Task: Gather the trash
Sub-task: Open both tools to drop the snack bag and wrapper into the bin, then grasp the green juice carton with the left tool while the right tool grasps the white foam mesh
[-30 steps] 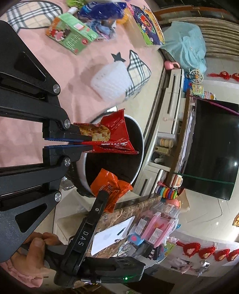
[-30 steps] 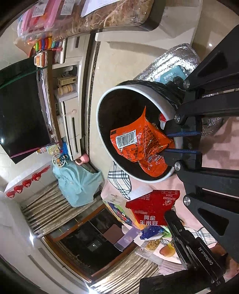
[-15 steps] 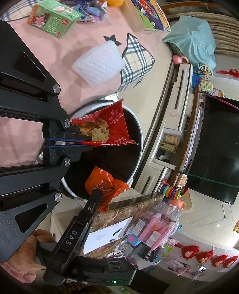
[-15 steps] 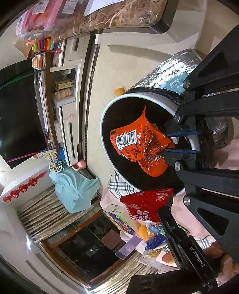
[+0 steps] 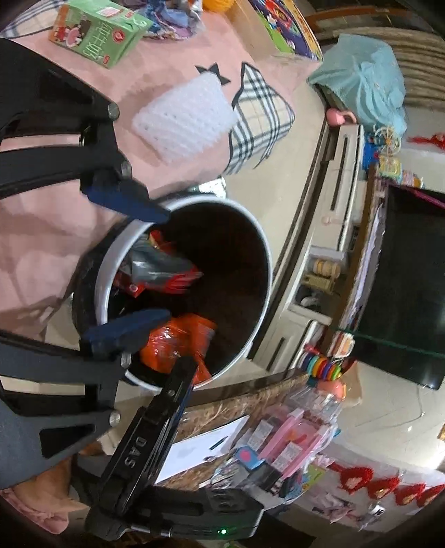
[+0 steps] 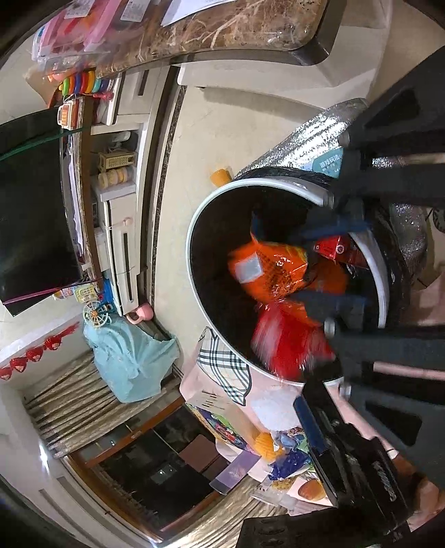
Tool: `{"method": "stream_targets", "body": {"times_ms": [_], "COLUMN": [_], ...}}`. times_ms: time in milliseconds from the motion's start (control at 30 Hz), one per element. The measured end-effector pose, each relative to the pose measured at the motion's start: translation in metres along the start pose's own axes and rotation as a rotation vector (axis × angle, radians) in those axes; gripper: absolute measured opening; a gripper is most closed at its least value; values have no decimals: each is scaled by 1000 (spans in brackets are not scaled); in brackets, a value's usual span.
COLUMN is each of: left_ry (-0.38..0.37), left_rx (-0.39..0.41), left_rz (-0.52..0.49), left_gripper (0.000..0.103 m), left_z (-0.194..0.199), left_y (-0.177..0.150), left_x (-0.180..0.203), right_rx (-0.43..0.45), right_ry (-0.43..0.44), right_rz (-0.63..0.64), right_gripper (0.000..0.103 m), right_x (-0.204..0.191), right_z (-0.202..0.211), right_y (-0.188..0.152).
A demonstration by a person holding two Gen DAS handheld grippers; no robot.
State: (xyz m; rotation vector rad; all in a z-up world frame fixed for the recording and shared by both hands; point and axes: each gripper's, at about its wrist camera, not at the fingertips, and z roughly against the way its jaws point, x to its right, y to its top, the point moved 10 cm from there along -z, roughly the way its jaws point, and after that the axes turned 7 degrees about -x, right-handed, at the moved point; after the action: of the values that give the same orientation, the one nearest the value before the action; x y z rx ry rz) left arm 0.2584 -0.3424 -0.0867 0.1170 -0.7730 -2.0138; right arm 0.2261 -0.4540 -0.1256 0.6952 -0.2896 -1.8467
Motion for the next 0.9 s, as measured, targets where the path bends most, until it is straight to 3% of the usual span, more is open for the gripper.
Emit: {"method": "stream_targets", "body": {"times_ms": [167,233,333,700,900], "left_ry": [15,23,34,102,140], "left_rx": [7,8,13,68,92], "left_rz": [21,31,60,184,266], "left_gripper": [54,54,55,56,56], "left_z": [7,11,18,61,82], "left_y": [-12,-19,-32,-81,-106], "left_x": [-12,-16,-26,-82,-118], "right_rx": [19,33,49,32,36], "right_ry": [2,2,2,64,82], "right_rz": [-5,-6,2,28,72], "right_gripper": [49,65,78,80,92], "right_x": [-5,-8,-17,-56,-85], "right_z": [6,9,13,12,12], "right_y": [-2,-3,-6,-31,-46]}}
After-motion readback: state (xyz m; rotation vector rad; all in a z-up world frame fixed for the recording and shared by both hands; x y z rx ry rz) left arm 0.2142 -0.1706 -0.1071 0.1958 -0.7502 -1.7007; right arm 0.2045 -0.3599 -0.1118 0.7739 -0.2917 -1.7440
